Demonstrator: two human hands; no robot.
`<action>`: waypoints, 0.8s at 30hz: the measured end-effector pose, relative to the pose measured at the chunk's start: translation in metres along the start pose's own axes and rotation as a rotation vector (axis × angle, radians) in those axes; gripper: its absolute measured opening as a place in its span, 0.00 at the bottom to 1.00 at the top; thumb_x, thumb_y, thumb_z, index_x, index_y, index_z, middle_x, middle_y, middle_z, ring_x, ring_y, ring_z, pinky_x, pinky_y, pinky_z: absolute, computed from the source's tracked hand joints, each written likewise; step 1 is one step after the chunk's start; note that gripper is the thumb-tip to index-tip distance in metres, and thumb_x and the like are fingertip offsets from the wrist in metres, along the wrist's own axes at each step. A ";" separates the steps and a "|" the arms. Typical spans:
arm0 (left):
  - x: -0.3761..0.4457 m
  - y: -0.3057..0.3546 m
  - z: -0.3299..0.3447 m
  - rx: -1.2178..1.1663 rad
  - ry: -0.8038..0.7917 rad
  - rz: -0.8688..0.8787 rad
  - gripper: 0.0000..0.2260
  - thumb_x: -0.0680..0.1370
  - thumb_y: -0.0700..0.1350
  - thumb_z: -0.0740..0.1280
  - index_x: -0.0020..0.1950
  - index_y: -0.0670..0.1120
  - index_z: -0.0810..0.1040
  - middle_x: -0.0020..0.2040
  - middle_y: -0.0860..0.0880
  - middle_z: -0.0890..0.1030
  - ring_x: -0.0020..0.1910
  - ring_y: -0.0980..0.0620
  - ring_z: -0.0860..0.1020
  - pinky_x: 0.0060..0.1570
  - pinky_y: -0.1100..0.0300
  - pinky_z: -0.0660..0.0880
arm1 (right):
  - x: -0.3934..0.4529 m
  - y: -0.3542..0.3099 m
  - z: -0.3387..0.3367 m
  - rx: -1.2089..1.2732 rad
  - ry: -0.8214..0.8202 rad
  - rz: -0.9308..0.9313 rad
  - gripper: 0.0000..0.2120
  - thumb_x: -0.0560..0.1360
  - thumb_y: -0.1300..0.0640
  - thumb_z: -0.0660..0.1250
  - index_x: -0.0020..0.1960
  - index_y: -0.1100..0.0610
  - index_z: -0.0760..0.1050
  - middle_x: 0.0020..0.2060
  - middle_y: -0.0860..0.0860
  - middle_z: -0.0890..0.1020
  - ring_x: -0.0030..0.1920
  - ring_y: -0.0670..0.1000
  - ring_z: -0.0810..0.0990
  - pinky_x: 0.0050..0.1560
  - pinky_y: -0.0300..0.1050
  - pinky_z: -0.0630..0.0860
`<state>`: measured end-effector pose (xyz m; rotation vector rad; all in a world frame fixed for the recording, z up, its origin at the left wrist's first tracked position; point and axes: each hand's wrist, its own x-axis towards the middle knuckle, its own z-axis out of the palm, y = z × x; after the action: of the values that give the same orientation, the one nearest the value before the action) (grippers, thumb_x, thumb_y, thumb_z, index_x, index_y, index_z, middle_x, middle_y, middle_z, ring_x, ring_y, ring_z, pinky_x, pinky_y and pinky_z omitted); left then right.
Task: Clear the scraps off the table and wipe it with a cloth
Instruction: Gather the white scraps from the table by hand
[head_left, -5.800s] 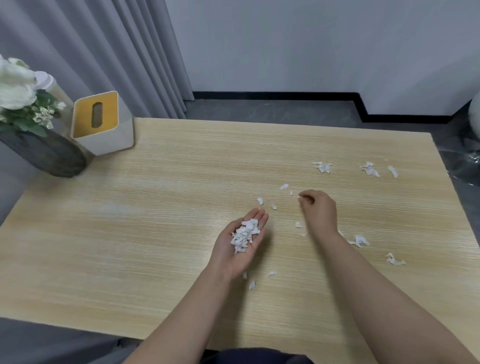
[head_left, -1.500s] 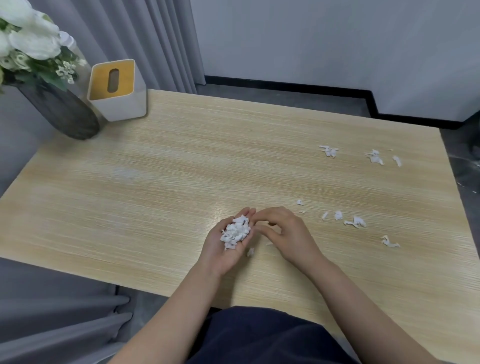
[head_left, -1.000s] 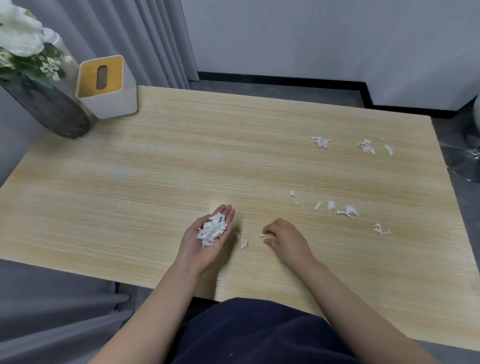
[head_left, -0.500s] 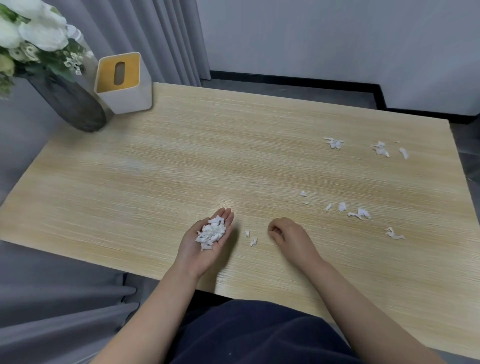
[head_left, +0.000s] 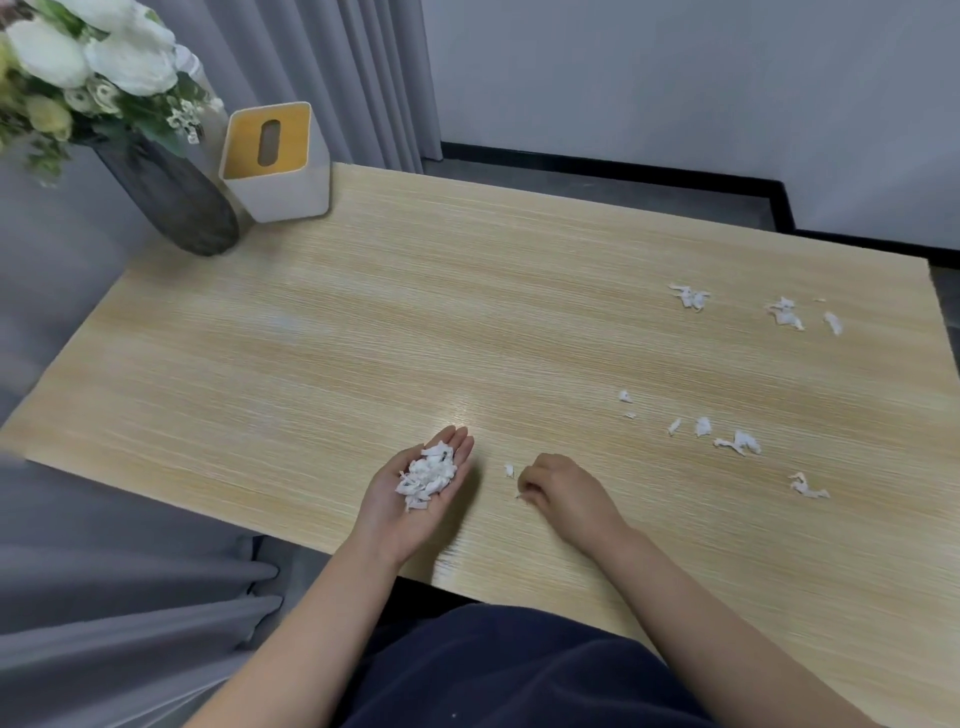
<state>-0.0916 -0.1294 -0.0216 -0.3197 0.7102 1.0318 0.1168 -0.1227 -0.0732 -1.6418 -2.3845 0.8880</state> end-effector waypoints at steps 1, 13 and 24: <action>-0.001 0.001 -0.001 -0.007 -0.006 0.002 0.32 0.52 0.27 0.78 0.56 0.31 0.79 0.61 0.37 0.78 0.56 0.38 0.79 0.52 0.44 0.77 | 0.000 0.000 0.000 0.039 0.025 0.019 0.06 0.77 0.57 0.64 0.49 0.56 0.78 0.48 0.48 0.76 0.51 0.48 0.73 0.46 0.40 0.70; -0.002 0.006 -0.005 -0.021 0.003 0.020 0.34 0.50 0.25 0.78 0.55 0.31 0.79 0.61 0.37 0.78 0.55 0.37 0.79 0.54 0.43 0.75 | 0.019 -0.016 0.003 -0.001 0.084 -0.069 0.05 0.76 0.61 0.63 0.49 0.60 0.77 0.49 0.53 0.78 0.51 0.54 0.75 0.48 0.45 0.71; -0.003 -0.011 0.009 0.064 0.066 0.008 0.15 0.73 0.38 0.60 0.50 0.33 0.82 0.57 0.39 0.81 0.49 0.41 0.82 0.52 0.48 0.76 | 0.010 -0.027 -0.027 0.280 0.271 0.129 0.03 0.75 0.60 0.66 0.45 0.56 0.78 0.42 0.48 0.77 0.42 0.45 0.75 0.45 0.34 0.69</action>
<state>-0.0794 -0.1323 -0.0143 -0.2966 0.8029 1.0074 0.1020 -0.1095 -0.0390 -1.6944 -1.9009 0.9054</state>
